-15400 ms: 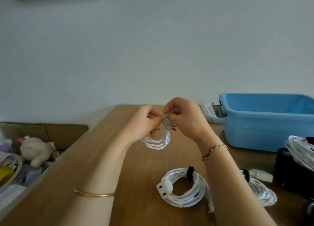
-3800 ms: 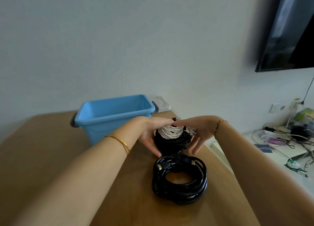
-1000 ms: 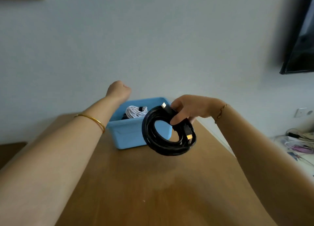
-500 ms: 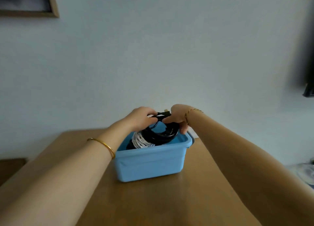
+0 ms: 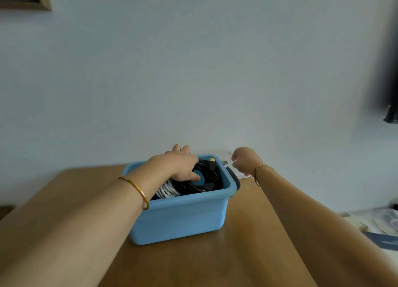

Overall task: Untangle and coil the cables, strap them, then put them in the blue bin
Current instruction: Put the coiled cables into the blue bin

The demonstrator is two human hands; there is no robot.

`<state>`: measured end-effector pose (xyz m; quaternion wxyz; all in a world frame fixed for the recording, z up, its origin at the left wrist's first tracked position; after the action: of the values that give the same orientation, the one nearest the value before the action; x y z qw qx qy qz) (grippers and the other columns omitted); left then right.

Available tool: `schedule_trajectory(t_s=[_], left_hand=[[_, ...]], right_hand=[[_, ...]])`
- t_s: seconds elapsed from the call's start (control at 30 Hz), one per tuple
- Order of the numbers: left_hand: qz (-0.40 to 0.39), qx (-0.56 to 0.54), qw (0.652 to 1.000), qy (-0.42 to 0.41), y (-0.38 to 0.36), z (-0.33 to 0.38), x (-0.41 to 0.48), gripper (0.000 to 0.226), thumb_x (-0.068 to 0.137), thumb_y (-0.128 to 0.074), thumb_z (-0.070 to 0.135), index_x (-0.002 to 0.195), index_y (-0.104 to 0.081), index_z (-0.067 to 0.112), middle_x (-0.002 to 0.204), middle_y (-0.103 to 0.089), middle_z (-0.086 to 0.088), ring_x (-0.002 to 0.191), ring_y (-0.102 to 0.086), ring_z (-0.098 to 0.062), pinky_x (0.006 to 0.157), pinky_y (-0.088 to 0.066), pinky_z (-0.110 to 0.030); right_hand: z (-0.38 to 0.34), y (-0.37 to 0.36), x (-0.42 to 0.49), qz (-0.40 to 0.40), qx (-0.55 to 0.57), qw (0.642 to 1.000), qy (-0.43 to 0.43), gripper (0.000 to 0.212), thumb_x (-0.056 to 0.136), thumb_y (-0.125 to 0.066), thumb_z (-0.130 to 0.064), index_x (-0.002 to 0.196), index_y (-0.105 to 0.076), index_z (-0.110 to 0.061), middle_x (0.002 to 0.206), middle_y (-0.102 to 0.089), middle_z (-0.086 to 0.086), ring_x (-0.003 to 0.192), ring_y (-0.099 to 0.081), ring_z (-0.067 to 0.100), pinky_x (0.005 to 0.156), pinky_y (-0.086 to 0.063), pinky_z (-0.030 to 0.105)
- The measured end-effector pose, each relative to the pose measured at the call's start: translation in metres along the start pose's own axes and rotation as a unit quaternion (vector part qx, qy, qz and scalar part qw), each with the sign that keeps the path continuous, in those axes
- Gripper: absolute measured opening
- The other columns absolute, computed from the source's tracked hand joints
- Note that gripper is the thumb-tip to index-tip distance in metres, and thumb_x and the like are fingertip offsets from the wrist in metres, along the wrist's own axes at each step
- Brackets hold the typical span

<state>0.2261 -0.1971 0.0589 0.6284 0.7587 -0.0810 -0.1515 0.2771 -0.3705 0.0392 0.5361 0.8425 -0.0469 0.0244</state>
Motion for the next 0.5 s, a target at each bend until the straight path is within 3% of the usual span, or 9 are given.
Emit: schedule_trajectory(t_s=[0.1,0.23,0.37,0.5], left_hand=[[-0.016,0.003,1.000,-0.003,-0.006,0.000,0.001,0.059,0.096,-0.042,0.050,0.143,-0.032,0.018,0.139,-0.029,-0.010,0.129,-0.024,-0.030,0.105,-0.035,-0.047],[-0.022,0.015,1.000,-0.010,-0.012,0.002,0.001,0.057,0.096,-0.040,0.050,0.142,-0.032,0.017,0.138,-0.029,-0.010,0.128,-0.024,-0.030,0.105,-0.035,-0.047],[-0.026,0.022,0.999,-0.016,-0.014,0.004,0.003,0.058,0.096,-0.041,0.049,0.143,-0.031,0.016,0.138,-0.029,-0.010,0.128,-0.025,-0.029,0.105,-0.035,-0.045],[-0.022,0.010,0.999,-0.022,-0.014,0.002,0.004,0.058,0.097,-0.041,0.048,0.144,-0.031,0.018,0.137,-0.031,-0.010,0.127,-0.025,-0.028,0.105,-0.034,-0.046]], right_hand=[[-0.001,-0.032,0.006,-0.040,-0.078,0.995,0.053,0.032,0.091,-0.047,-0.012,0.121,-0.055,-0.010,0.121,-0.057,0.010,0.109,-0.055,0.029,0.090,-0.047,0.035],[0.002,-0.070,0.007,-0.120,-0.160,0.977,0.072,0.023,0.084,-0.050,-0.027,0.105,-0.056,-0.022,0.113,-0.060,0.005,0.105,-0.055,0.028,0.094,-0.047,0.043],[0.009,-0.075,0.014,-0.061,-0.207,0.974,0.071,0.033,0.091,-0.048,-0.028,0.124,-0.049,-0.022,0.126,-0.051,0.002,0.122,-0.043,0.025,0.102,-0.038,0.045],[0.002,-0.072,0.016,0.000,-0.208,0.972,0.106,0.037,0.091,-0.049,-0.035,0.128,-0.048,-0.028,0.127,-0.049,0.001,0.116,-0.043,0.023,0.098,-0.038,0.038]])
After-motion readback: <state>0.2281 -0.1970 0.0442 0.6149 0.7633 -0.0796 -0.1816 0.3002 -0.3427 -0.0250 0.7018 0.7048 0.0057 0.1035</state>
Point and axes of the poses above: each hand's wrist, its own x-axis towards the middle knuckle, its own y-axis out of the back of the hand, z = x × y, the point moved 10 cm from there along x, towards the middle knuckle
